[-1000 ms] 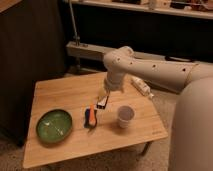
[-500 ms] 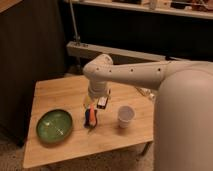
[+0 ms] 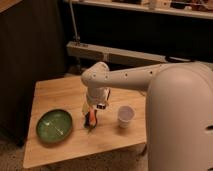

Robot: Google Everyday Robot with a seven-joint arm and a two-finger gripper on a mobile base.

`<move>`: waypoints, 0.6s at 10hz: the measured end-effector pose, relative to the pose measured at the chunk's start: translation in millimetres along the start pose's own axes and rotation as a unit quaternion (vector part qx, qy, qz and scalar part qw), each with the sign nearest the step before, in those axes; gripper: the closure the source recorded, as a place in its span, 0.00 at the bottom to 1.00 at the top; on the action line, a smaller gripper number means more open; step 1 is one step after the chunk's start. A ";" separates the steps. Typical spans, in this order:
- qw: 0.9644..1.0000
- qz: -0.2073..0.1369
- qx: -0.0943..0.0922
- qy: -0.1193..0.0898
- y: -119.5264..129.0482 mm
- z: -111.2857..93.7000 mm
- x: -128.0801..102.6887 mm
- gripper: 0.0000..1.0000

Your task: Place the pepper in the ceramic bowl

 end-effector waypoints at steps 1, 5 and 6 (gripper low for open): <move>1.000 0.001 0.000 0.000 3.3 8.2 3.3 0.20; 1.000 -0.013 0.004 0.003 11.5 28.5 7.4 0.20; 1.000 -0.019 0.008 0.003 14.5 34.6 5.1 0.20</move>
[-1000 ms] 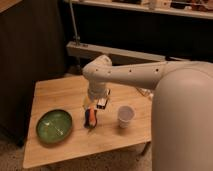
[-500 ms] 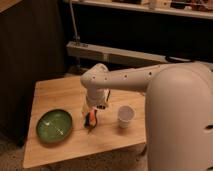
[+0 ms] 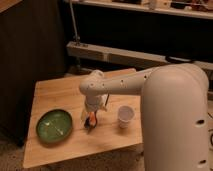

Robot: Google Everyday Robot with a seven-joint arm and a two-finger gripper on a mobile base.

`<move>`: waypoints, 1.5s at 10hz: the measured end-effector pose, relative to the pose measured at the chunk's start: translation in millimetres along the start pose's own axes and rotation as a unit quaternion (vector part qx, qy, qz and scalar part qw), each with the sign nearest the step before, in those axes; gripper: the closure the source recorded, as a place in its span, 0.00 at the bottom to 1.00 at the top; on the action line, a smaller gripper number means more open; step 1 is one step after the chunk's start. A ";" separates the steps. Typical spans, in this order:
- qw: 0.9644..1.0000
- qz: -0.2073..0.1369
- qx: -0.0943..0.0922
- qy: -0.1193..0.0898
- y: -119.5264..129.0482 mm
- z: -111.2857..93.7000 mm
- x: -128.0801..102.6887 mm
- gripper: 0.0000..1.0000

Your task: Place the pepper in the ceramic bowl

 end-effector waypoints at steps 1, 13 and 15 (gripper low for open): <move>1.000 -0.005 0.002 0.001 4.0 4.6 -2.9 0.20; 0.996 -0.010 -0.046 0.071 -8.4 46.2 -15.1 0.91; 0.996 -0.013 -0.044 0.071 -7.2 43.9 -15.9 1.00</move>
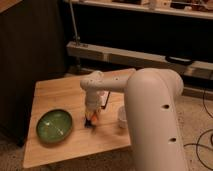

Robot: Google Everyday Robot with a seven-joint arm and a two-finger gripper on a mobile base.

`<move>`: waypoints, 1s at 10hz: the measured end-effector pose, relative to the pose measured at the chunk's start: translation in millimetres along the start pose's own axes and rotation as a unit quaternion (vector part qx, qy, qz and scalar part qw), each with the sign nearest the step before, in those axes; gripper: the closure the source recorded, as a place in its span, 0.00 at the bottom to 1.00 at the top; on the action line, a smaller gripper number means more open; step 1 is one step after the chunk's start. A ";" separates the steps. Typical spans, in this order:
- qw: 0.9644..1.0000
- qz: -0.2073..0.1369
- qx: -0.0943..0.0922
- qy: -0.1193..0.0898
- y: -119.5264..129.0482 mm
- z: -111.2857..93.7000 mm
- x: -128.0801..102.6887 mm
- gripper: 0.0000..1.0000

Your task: Place the pepper in the ceramic bowl

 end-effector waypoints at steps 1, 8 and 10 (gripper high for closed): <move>1.000 0.001 0.001 0.000 -1.3 -0.3 0.2 1.00; 0.998 -0.036 0.018 -0.051 16.8 -74.4 -1.9 1.00; 0.997 -0.047 0.022 -0.061 26.1 -112.4 -1.1 1.00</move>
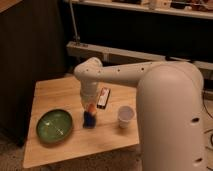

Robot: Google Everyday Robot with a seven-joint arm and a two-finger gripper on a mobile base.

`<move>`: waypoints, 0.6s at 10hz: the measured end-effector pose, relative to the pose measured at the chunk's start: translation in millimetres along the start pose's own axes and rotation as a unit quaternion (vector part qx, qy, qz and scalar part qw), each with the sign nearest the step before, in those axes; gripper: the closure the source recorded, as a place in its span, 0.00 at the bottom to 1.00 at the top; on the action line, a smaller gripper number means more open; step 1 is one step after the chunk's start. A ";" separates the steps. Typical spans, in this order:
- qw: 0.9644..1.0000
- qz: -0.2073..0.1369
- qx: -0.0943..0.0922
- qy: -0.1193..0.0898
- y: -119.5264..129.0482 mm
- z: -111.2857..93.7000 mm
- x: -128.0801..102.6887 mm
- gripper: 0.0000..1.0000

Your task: Place the pepper in the ceramic bowl

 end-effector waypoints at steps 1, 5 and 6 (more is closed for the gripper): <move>1.000 -0.005 0.000 -0.004 2.7 -14.2 -2.0 1.00; 0.997 -0.070 -0.023 -0.008 51.3 -16.1 -6.3 1.00; 0.995 -0.092 -0.036 -0.006 70.5 -10.4 -4.5 1.00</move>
